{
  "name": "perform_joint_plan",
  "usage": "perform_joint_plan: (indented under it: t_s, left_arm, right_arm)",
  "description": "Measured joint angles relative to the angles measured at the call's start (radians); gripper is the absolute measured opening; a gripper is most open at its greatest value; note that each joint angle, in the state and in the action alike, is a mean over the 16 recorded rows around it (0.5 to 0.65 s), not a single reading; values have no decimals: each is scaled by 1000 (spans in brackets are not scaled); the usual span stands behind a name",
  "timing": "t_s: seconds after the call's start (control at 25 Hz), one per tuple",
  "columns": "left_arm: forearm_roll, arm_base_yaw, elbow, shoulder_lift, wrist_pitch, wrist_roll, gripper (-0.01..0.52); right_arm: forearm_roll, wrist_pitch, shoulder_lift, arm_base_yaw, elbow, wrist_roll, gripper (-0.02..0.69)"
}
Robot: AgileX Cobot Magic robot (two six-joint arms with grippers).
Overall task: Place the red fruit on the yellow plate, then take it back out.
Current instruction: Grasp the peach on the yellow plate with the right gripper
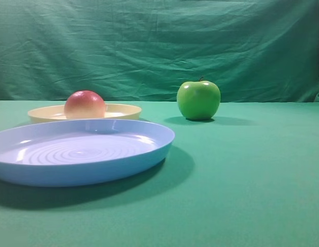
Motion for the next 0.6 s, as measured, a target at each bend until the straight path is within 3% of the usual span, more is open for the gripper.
perform_joint_plan:
  t_s: [0.36,0.6]
  left_arm:
    - [0,0,0,0,0,0,0]
    - [0,0,0,0,0,0,0]
  right_arm:
    - [-1,-30,146,62,-172,-22,0]
    - [7,45,345,164,-408,-59,0]
